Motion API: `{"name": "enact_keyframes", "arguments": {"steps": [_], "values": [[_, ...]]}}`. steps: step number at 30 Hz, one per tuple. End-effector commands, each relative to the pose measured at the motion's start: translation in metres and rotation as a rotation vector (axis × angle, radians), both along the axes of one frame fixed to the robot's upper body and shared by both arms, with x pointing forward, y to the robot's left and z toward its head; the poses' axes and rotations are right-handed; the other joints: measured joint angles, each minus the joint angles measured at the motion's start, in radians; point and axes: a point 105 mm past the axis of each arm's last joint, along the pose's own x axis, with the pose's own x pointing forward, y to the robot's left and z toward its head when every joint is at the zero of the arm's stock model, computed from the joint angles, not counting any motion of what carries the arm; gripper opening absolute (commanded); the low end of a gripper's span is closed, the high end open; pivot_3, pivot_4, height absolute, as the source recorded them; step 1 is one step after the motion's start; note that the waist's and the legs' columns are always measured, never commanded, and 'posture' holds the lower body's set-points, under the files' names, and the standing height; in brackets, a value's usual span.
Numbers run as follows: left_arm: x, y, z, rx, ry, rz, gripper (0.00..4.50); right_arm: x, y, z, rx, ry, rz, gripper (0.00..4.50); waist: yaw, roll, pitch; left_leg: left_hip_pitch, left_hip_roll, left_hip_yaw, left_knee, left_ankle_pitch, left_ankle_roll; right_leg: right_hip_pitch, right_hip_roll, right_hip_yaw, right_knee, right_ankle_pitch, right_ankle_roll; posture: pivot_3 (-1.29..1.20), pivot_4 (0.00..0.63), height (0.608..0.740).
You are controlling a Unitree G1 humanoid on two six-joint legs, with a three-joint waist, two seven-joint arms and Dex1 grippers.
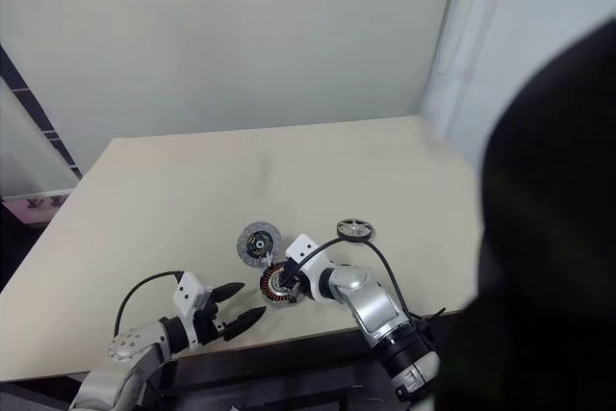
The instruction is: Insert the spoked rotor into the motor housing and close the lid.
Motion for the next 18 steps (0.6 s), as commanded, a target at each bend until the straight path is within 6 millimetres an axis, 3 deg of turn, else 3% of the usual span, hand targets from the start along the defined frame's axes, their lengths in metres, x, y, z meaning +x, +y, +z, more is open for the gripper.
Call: {"name": "enact_keyframes", "arguments": {"steps": [1,18], "values": [[0.0039,-0.0023,0.0083,-0.002,-0.039,-0.012,4.50,-0.0002,0.0067,0.0098,0.027,-0.029,0.022,0.81,0.000,0.000,0.000,0.000,0.000,0.000,0.000,0.000,0.000,0.000,0.000,0.000,0.000,0.000,0.000,0.00,0.000,0.740],[0.0039,-0.0023,0.0082,-0.002,-0.039,-0.012,4.50,-0.0001,0.0039,0.0026,0.007,-0.012,0.019,0.81,0.000,0.000,0.000,0.000,0.000,0.000,0.000,0.000,0.000,0.000,0.000,0.000,0.000,0.000,0.000,0.00,0.000,0.740]]}}
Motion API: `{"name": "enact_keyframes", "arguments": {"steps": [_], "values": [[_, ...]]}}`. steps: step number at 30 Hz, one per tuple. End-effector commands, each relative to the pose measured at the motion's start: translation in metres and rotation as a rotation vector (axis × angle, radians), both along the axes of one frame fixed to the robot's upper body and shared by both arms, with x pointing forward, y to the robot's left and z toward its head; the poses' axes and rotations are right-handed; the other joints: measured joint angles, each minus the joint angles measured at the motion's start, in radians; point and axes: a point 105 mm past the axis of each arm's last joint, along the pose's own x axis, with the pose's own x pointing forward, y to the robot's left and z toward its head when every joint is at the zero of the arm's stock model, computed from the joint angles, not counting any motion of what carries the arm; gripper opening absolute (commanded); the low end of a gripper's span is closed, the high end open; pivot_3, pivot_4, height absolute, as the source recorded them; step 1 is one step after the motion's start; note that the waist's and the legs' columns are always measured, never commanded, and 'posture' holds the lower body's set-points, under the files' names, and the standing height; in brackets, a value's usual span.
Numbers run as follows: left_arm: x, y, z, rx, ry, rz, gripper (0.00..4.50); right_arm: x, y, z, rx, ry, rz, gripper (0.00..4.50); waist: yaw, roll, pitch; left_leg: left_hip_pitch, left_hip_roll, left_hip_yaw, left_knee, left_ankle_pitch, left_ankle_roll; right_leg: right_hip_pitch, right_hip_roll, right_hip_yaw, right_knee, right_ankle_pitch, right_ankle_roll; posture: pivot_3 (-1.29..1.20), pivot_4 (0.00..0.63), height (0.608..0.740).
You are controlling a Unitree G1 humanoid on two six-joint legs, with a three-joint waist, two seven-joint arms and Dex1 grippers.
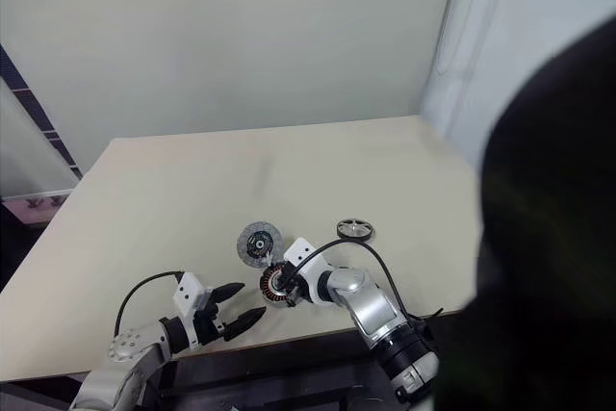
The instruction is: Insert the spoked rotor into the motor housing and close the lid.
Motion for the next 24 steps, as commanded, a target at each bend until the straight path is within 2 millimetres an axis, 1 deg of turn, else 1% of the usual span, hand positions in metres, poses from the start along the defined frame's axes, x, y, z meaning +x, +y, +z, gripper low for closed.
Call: {"name": "enact_keyframes", "arguments": {"steps": [1,24], "values": [[0.0040,-0.0021,0.0084,-0.002,-0.039,-0.011,4.50,0.0034,0.0026,0.0086,0.022,-0.030,0.006,0.81,0.000,0.000,0.000,0.000,0.000,0.000,0.000,0.000,0.000,0.000,0.000,0.000,0.000,0.000,0.000,0.00,0.000,0.740],[0.0037,-0.0031,0.0084,-0.004,-0.040,-0.017,4.50,0.0074,0.0015,0.0094,0.024,-0.039,-0.011,0.81,0.000,0.000,0.000,0.000,0.000,0.000,0.000,0.000,0.000,0.000,0.000,0.000,0.000,0.000,0.000,0.00,0.000,0.740]]}}
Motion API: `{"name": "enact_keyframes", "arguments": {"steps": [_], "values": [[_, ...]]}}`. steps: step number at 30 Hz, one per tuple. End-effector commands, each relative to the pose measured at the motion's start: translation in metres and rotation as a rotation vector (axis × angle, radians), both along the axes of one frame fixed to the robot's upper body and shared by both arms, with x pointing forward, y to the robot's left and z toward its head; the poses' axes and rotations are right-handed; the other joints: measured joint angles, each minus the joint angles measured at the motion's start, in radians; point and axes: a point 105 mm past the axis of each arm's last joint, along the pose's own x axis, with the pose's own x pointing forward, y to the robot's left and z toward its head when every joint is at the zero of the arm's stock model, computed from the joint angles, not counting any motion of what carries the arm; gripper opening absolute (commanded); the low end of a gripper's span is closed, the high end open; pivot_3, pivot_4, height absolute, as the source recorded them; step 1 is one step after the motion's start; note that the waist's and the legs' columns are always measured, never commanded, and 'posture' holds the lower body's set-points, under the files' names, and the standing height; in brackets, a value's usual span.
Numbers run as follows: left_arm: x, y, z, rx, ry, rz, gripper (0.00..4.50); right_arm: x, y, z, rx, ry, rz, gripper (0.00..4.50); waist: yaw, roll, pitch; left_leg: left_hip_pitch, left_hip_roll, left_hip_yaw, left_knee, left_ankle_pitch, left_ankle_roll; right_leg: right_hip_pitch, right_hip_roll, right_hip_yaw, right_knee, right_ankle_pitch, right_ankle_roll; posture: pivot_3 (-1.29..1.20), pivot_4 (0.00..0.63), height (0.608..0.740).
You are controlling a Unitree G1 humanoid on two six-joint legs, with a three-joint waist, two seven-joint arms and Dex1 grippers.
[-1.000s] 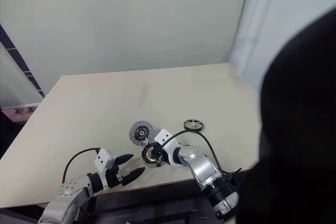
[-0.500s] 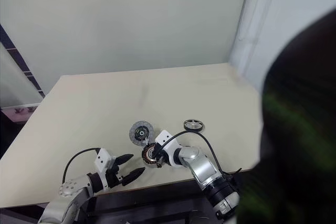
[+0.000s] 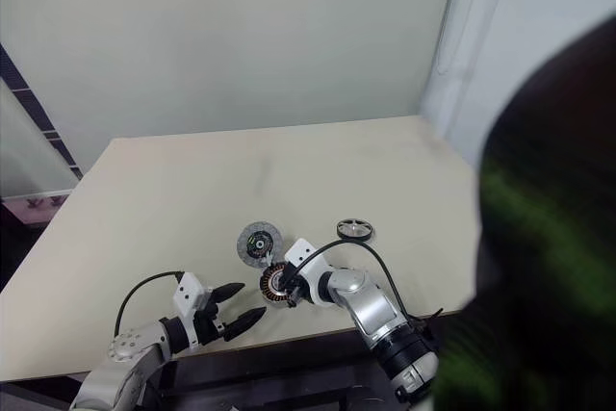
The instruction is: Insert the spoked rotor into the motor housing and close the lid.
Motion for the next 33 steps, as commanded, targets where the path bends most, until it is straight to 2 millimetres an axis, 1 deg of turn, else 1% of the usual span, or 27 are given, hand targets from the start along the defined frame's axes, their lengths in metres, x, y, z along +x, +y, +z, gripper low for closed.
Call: {"name": "enact_keyframes", "arguments": {"steps": [1,11,22,33], "values": [[0.0037,-0.0029,0.0084,-0.004,-0.040,-0.016,4.50,0.0066,0.0024,0.0108,0.026,-0.039,-0.005,0.81,0.000,0.000,0.000,0.000,0.000,0.000,0.000,0.000,0.000,0.000,0.000,0.000,0.000,0.000,0.000,0.00,0.000,0.740],[0.0034,-0.0036,0.0084,-0.004,-0.040,-0.017,4.50,0.0072,0.0023,0.0087,0.023,-0.037,-0.011,0.81,0.000,0.000,0.000,0.000,0.000,0.000,0.000,0.000,0.000,0.000,0.000,0.000,0.000,0.000,0.000,0.00,0.000,0.740],[0.0033,-0.0046,0.0082,-0.005,-0.039,-0.021,4.50,0.0075,-0.0027,0.0073,0.008,-0.031,-0.019,0.81,0.000,0.000,0.000,0.000,0.000,0.000,0.000,0.000,0.000,0.000,0.000,0.000,0.000,0.000,0.000,0.00,0.000,0.740],[0.0044,-0.0057,0.0085,-0.006,-0.041,-0.022,4.50,0.0056,-0.0002,0.0069,0.008,-0.025,-0.004,0.81,0.000,0.000,0.000,0.000,0.000,0.000,0.000,0.000,0.000,0.000,0.000,0.000,0.000,0.000,0.000,0.00,0.000,0.740]]}}
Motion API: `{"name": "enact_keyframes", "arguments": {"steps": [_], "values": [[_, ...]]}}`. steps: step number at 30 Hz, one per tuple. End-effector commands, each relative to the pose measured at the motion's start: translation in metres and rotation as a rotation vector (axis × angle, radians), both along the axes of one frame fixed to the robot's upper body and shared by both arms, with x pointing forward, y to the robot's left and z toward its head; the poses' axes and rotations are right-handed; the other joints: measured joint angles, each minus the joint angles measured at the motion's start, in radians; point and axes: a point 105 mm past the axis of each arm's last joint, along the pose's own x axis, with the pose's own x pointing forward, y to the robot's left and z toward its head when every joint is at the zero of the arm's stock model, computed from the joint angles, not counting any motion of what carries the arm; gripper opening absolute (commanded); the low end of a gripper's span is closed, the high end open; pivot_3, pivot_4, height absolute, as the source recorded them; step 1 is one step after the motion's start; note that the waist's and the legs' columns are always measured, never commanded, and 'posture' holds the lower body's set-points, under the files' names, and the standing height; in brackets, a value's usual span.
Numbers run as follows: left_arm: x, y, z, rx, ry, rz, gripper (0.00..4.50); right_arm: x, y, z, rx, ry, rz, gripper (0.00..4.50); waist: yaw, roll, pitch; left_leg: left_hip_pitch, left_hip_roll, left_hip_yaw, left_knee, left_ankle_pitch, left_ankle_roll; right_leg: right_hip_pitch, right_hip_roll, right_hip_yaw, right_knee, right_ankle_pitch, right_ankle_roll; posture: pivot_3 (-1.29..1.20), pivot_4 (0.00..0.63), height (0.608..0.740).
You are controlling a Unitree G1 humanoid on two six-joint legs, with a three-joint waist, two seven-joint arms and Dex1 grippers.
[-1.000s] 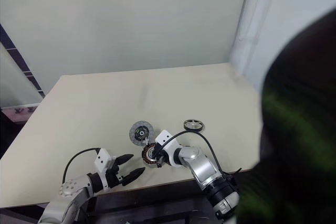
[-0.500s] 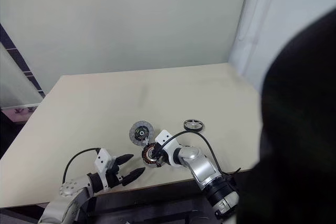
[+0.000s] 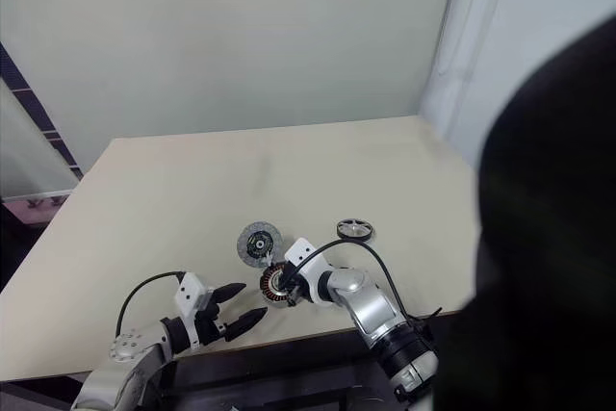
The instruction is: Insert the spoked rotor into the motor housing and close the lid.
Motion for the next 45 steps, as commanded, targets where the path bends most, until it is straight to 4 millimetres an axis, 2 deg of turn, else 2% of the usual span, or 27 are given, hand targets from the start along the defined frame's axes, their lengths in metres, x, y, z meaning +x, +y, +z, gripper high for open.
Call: {"name": "enact_keyframes", "arguments": {"steps": [1,14,15,24,29,33,43,45], "values": [[0.005,-0.004,0.009,-0.002,-0.042,-0.019,4.50,0.003,0.001,0.008,0.011,-0.020,0.006,0.81,0.000,0.000,0.000,0.000,0.000,0.000,0.000,0.000,0.000,0.000,0.000,0.000,0.000,0.000,0.000,0.00,0.000,0.740],[0.005,-0.004,0.009,-0.003,-0.043,-0.020,4.50,0.002,0.001,0.005,0.004,-0.009,0.006,0.81,0.000,0.000,0.000,0.000,0.000,0.000,0.000,0.000,0.000,0.000,0.000,0.000,0.000,0.000,0.000,0.00,0.000,0.740],[0.005,-0.005,0.009,-0.003,-0.043,-0.019,4.50,0.002,0.001,0.006,0.004,-0.010,0.006,1.54,0.000,0.000,0.000,0.000,0.000,0.000,0.000,0.000,0.000,0.000,0.000,0.000,0.000,0.000,0.000,0.00,0.000,0.740],[0.005,-0.004,0.008,0.002,-0.040,-0.020,4.50,0.003,0.002,0.011,0.023,-0.021,0.005,4.47,0.000,0.000,0.000,0.000,0.000,0.000,0.000,0.000,0.000,0.000,0.000,0.000,0.000,0.000,0.000,0.00,0.000,0.740],[0.006,-0.005,0.008,0.002,-0.042,-0.023,4.50,0.003,0.004,0.019,0.052,-0.023,0.005,4.47,0.000,0.000,0.000,0.000,0.000,-0.001,0.000,0.000,0.000,0.000,0.000,0.000,0.000,0.000,0.000,0.00,0.000,0.740],[0.006,-0.005,0.008,0.002,-0.043,-0.025,4.50,0.002,0.004,0.023,0.067,-0.026,0.004,3.59,0.000,0.000,0.000,0.000,0.000,0.000,-0.001,0.000,0.000,0.000,0.000,0.000,0.000,0.000,0.000,0.00,0.000,0.740],[0.007,-0.006,0.009,0.002,-0.045,-0.027,4.50,0.001,0.006,0.025,0.062,-0.028,0.017,0.03,0.000,0.000,0.000,0.000,0.000,0.000,-0.001,0.000,0.000,0.000,0.000,-0.001,0.000,0.000,0.000,0.00,0.000,0.740],[0.007,-0.006,0.009,0.002,-0.046,-0.027,4.50,0.001,0.007,0.024,0.054,-0.030,0.022,0.03,0.000,0.000,0.000,0.000,0.000,-0.001,-0.001,0.000,0.000,0.000,0.000,0.000,0.000,0.000,0.000,0.00,0.000,0.740]]}}
